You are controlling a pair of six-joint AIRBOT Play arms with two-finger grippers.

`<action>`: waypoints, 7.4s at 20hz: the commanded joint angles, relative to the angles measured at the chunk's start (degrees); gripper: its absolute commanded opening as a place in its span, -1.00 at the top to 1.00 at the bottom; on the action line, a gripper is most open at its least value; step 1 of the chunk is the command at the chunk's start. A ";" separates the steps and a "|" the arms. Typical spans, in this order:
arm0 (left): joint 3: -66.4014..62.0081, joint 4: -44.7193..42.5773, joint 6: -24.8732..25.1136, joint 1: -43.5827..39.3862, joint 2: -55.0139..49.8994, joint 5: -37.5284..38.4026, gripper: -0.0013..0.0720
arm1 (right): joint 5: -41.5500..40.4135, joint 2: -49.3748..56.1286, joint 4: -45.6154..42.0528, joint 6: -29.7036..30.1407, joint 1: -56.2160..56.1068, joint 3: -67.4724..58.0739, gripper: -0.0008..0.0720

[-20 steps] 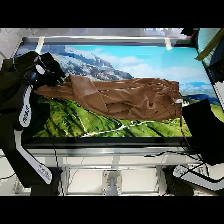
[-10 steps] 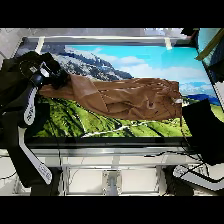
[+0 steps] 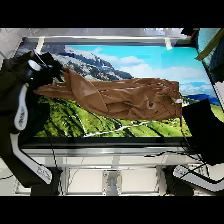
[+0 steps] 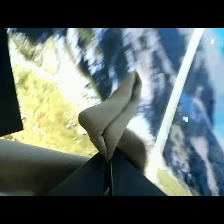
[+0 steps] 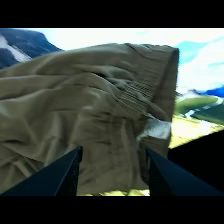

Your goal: Fold the clothes and pants, and hang the long-sleeved shirts on hangers.

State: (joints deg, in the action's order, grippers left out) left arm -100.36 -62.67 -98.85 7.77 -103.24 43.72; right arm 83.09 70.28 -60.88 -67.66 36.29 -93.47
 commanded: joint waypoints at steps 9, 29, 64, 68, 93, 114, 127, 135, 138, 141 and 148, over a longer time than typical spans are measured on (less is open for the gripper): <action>20.33 -40.30 2.23 3.74 42.80 34.56 0.94 | -0.55 -5.66 -0.35 7.39 14.84 28.52 -0.22; 47.30 -38.40 -4.52 9.46 58.03 29.97 0.93 | -19.96 16.46 19.15 20.90 2.21 40.94 -0.47; 47.25 -41.07 -4.44 9.49 58.07 30.01 0.93 | 2.60 6.73 -1.25 14.56 25.64 35.58 0.90; 47.23 -44.35 -4.42 9.53 57.37 29.07 0.93 | 0.35 6.54 -4.74 13.70 23.69 39.34 0.90; 53.70 -44.81 -4.68 18.69 66.01 29.40 0.94 | -5.73 6.47 -17.07 5.33 23.37 39.85 0.90; 65.18 -40.15 -4.20 28.04 68.02 25.24 -0.96 | -4.55 -0.79 -5.22 -0.85 23.30 29.33 -0.03; 65.40 -38.77 13.05 32.04 42.88 19.63 -0.77 | 6.58 -2.36 -1.53 -0.96 23.30 29.33 -0.02; 53.72 -16.50 19.82 46.99 44.13 22.86 -0.76 | 8.52 -5.92 -0.55 -2.38 23.30 29.33 -0.02; 53.48 5.97 34.51 58.34 42.64 31.82 -0.76 | 8.52 -6.60 -0.57 -2.36 23.30 29.33 -0.02; 53.51 8.85 47.04 64.57 37.40 45.33 -0.76 | 8.52 -6.60 -0.57 -2.34 23.30 29.33 -0.03; 53.51 -4.72 47.01 64.85 33.22 39.39 0.19 | 14.12 -6.71 -0.52 -2.49 23.30 29.33 -0.03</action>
State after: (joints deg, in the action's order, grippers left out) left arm -46.78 -64.62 -53.67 71.85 -69.01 85.27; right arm 94.35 63.70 -61.43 -70.04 59.66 -64.07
